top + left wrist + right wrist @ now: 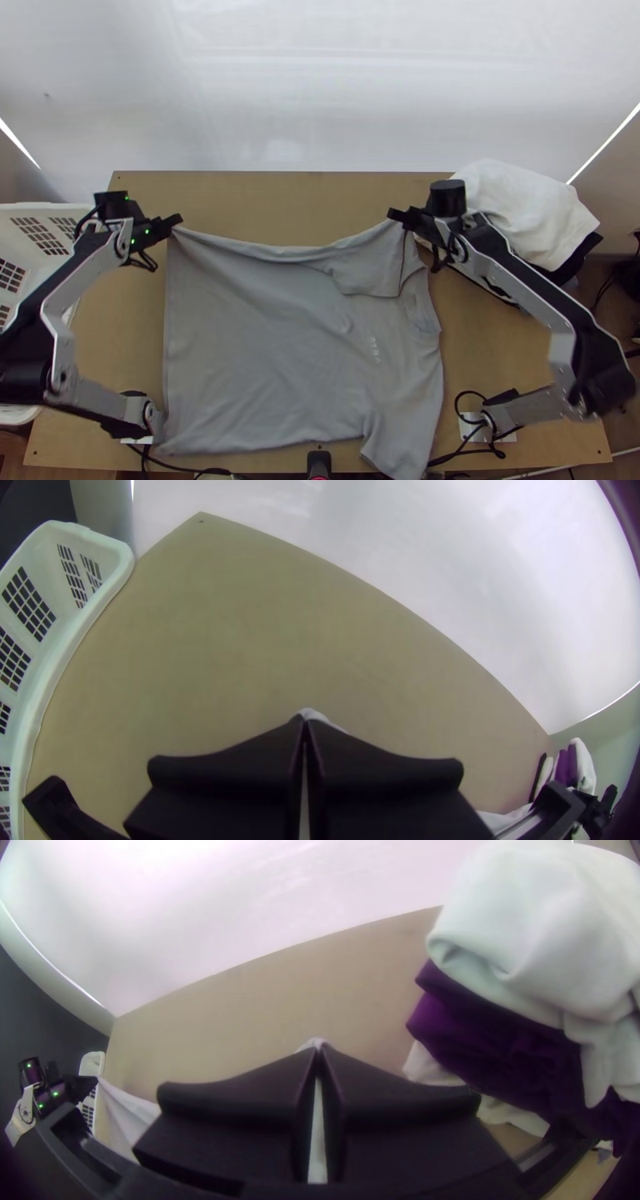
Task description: Fold the t-shirt
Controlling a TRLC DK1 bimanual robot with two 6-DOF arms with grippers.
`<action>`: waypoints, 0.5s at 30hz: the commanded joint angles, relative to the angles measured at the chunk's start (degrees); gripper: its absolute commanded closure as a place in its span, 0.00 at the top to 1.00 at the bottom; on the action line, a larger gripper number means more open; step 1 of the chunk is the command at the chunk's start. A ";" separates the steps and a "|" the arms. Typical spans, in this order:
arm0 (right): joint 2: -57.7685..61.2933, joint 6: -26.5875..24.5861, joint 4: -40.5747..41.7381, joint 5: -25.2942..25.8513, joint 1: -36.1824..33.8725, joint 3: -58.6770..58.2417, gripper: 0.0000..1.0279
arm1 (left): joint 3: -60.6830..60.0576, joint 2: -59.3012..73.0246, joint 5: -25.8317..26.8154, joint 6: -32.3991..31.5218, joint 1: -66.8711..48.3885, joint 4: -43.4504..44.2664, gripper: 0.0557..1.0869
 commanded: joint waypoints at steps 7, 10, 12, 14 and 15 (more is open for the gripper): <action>14.07 -0.52 0.67 0.97 -3.57 12.30 0.03 | 13.57 16.19 -1.72 -0.03 2.32 -1.10 0.04; 16.62 0.00 -1.08 1.76 -4.45 15.20 0.03 | 16.47 18.21 -2.07 -0.12 2.58 -4.09 0.04; 17.94 0.62 -2.31 2.03 -5.15 16.96 0.03 | 18.93 20.06 -2.68 -0.47 2.58 -7.43 0.04; 19.08 0.62 -3.54 2.12 -5.50 18.54 0.03 | 20.95 21.81 -3.30 -0.56 2.41 -10.33 0.04; 19.52 0.62 -4.16 2.12 -5.68 18.98 0.03 | 21.74 22.34 -3.56 -0.83 2.32 -11.47 0.04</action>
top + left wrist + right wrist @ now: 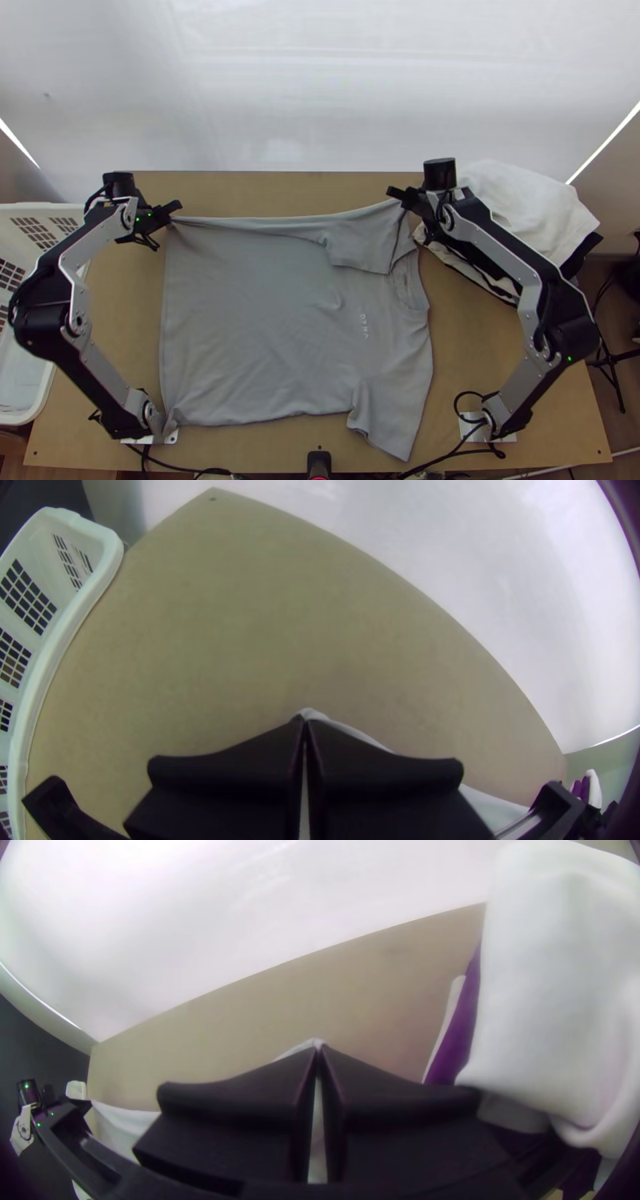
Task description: Fold the t-shirt
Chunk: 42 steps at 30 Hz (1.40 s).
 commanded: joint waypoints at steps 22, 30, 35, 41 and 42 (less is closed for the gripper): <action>-9.03 -0.02 -12.23 0.83 1.09 -9.67 0.03 | -0.08 -7.98 2.29 2.12 -2.35 -21.62 0.04; -14.30 -0.72 -15.57 0.91 1.53 -14.06 0.03 | -0.79 -8.86 2.38 4.67 -0.06 -22.50 0.04; -18.08 -0.64 -16.10 0.91 1.53 -18.10 0.03 | -3.07 -9.39 2.56 6.07 1.17 -22.50 0.04; -22.39 0.95 -16.10 0.91 3.64 -24.78 0.03 | -9.93 -13.52 3.96 7.04 -0.24 -22.24 0.04; -22.57 1.21 -16.10 0.91 3.99 -25.31 0.03 | -10.54 -13.96 4.05 7.04 -0.68 -22.24 0.04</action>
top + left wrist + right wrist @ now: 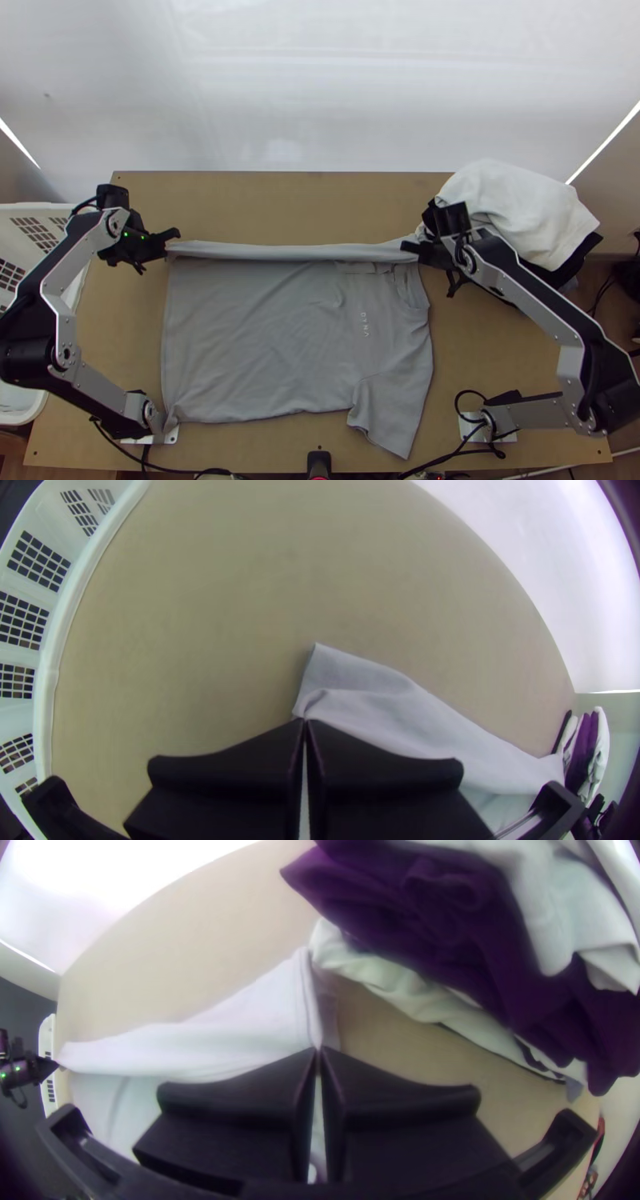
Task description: Fold the t-shirt
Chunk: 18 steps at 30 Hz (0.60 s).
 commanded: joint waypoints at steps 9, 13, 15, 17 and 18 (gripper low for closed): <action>-3.18 3.23 2.39 0.85 1.74 -9.99 0.07 | -10.05 -4.02 0.97 1.16 -4.19 -1.31 0.04; -3.53 2.70 2.30 1.03 1.48 -10.61 0.43 | -11.10 -4.72 0.97 4.24 -3.93 -1.31 0.08; -3.97 1.91 2.30 1.03 1.48 -10.96 0.55 | -11.72 -6.13 0.97 6.44 -3.84 -1.13 0.24; -4.76 1.56 1.60 1.03 1.39 -11.66 0.67 | -12.33 -7.62 0.97 8.81 -3.93 -1.04 0.43; -7.84 1.47 -0.43 0.94 1.30 -12.89 0.86 | -12.33 -8.15 1.06 8.72 -3.05 -1.13 0.69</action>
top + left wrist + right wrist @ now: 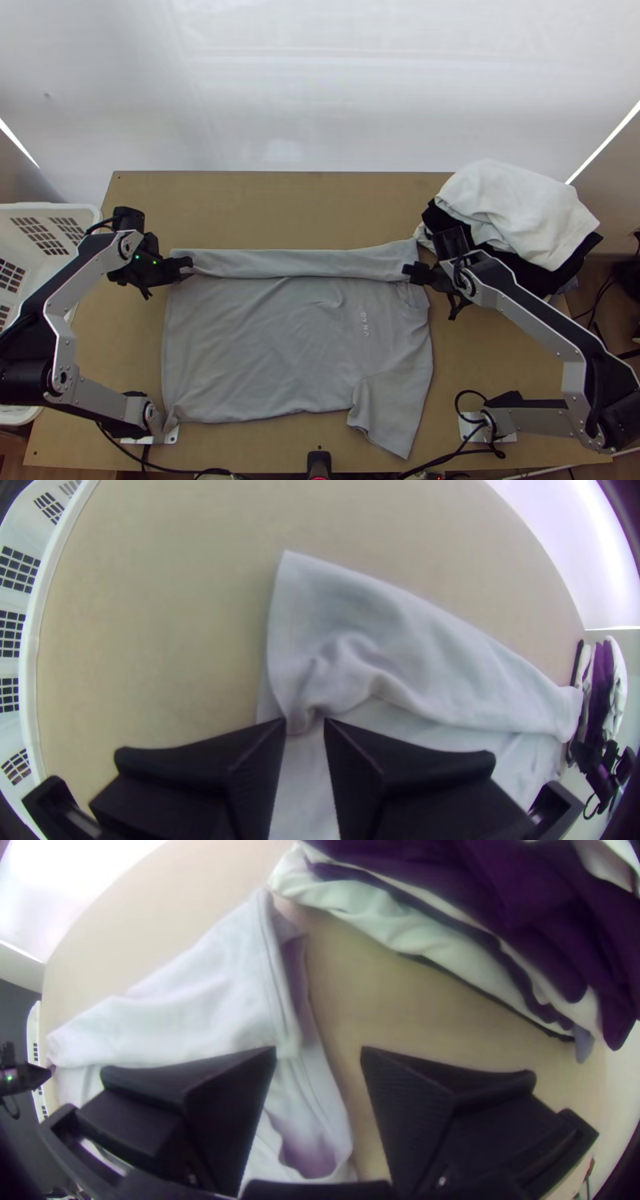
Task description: Fold the t-shirt
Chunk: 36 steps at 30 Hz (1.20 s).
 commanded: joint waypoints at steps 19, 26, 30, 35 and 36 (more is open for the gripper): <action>-30.75 13.50 -37.11 -8.96 14.75 -12.84 0.87 | 1.81 -13.52 1.68 3.41 0.67 -3.29 0.96; -36.38 14.29 -36.76 -16.61 15.99 -13.19 0.96 | 3.21 -15.10 1.68 2.27 -0.56 -5.84 0.96; -36.82 15.52 -37.20 -16.52 17.74 -15.30 0.95 | 3.74 -15.63 1.68 0.95 -1.36 -7.42 0.96; -34.36 16.84 -37.46 -18.63 23.63 -16.97 0.95 | 2.07 -17.65 1.68 -0.01 -2.06 -9.09 0.96; -33.13 16.76 -36.93 -19.42 23.63 -17.23 0.95 | 1.63 -18.00 1.68 -0.10 -2.15 -9.09 0.96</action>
